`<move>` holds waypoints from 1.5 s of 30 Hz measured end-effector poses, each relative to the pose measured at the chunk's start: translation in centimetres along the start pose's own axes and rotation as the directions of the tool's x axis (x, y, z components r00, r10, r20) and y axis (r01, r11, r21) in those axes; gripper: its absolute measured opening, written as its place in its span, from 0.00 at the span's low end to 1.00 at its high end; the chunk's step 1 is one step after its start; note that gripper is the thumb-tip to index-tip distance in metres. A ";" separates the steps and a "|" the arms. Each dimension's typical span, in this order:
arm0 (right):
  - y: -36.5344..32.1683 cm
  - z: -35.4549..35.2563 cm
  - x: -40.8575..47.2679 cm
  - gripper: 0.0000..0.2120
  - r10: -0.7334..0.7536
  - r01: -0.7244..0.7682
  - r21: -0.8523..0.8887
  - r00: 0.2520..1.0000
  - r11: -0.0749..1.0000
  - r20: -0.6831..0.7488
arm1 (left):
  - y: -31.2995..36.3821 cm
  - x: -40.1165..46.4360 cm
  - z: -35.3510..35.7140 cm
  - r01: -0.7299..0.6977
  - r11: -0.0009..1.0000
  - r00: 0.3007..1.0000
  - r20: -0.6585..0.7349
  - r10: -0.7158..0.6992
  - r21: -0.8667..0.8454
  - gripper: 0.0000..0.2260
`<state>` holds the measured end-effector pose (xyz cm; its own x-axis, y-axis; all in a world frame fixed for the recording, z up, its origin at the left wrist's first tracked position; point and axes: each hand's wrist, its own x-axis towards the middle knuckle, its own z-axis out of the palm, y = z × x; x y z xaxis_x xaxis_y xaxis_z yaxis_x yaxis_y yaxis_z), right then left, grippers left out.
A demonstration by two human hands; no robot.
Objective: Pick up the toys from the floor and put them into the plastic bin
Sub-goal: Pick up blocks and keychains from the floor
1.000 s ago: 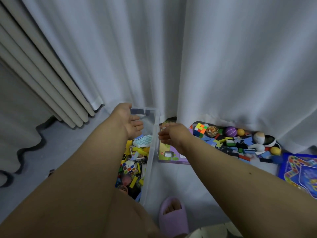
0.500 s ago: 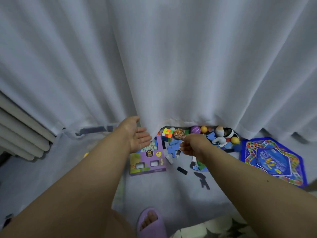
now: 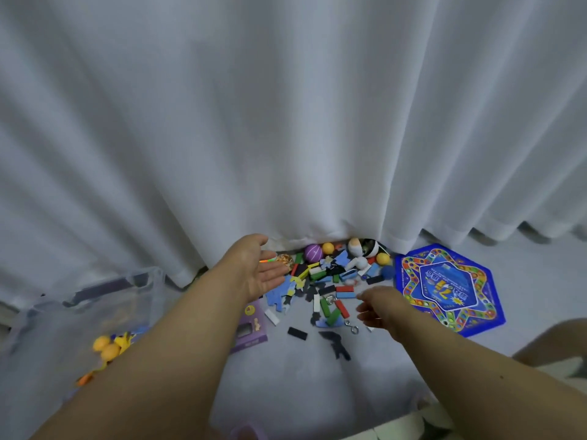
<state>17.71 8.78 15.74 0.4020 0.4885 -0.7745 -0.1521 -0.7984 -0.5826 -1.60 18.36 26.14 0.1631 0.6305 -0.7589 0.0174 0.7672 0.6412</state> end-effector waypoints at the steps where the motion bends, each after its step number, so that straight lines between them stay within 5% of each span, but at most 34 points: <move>1: 0.4 -0.4 0.2 0.09 0.017 -0.018 -0.013 1.000 1.000 -0.009 | -0.1 0.2 0.5 0.001 1.000 1.000 0.003 -0.001 0.009 0.19; 26: 5.4 -6.2 7.6 0.07 0.157 -0.163 -0.098 0.985 0.982 -0.068 | -6.3 11.2 2.6 0.135 0.921 0.988 -0.124 -0.096 0.365 0.14; 38: 8.0 -4.0 12.9 0.13 0.207 -0.215 -0.184 0.977 0.959 -0.060 | -13.3 16.7 2.3 0.260 0.936 0.965 -0.107 -0.240 0.238 0.09; 45: 8.3 -1.9 16.6 0.17 0.080 -0.105 -0.443 0.994 0.890 -0.076 | -17.4 19.2 3.0 0.345 0.920 0.939 -0.056 -0.340 0.188 0.09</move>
<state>24.79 9.56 -1.48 0.4558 0.3951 -0.7976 0.2222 -0.9182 -0.3278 4.20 16.73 0.76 0.0915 0.3372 -0.9370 0.2575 0.9009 0.3494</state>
